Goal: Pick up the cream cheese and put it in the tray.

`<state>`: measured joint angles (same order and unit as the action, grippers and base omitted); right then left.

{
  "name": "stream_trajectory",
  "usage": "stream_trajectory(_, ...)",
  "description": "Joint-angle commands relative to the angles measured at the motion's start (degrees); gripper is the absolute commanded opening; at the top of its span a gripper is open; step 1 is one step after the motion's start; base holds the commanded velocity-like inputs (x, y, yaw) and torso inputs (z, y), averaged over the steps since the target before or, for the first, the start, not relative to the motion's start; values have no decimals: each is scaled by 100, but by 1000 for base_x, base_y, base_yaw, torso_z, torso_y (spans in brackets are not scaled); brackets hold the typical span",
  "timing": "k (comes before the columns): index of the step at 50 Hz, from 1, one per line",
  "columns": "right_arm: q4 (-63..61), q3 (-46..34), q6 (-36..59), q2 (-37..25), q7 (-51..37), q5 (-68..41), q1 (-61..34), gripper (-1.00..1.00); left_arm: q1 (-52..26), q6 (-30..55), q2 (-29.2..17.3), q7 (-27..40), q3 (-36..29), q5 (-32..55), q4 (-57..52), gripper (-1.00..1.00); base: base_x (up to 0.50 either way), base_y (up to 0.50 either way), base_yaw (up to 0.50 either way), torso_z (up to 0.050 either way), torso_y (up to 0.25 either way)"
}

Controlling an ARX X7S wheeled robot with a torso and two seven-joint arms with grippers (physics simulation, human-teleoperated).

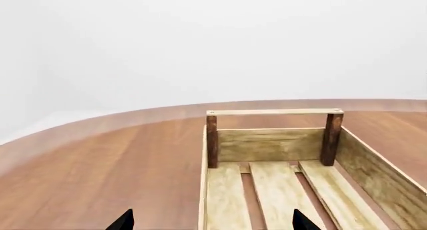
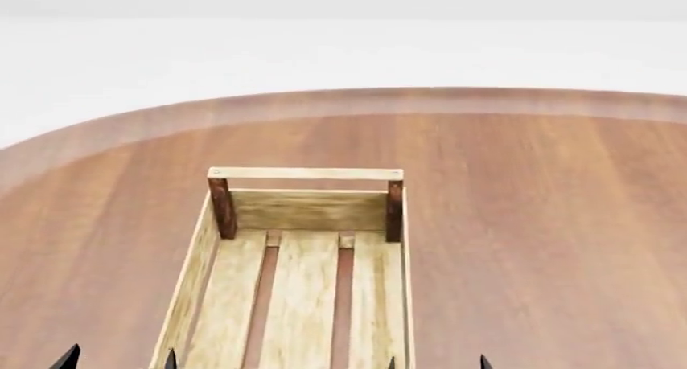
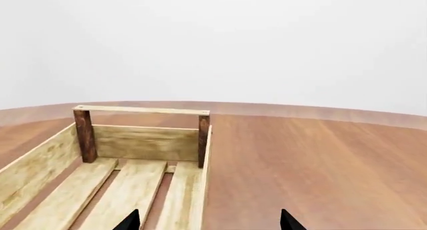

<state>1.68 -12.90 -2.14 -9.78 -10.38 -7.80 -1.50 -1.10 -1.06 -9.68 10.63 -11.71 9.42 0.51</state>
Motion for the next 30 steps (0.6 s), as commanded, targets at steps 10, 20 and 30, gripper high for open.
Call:
stream_trajectory(10,18,-47,18,-38,-93,-62,-3,100,3,-15,-60,66,-63,49,-3,100,-78,243,0,0,0)
stream_trajectory(20,-2540,2516,2588,835,386,-557,184,100,-23,-62,-69,130,-79,44,52,100,-108,157,0,0,0)
stream_trajectory(30,-4413,2839,5491,742,205,-823,260,100,-8,-75,-95,158,-110,67,40,100,0,0,0,0,0)
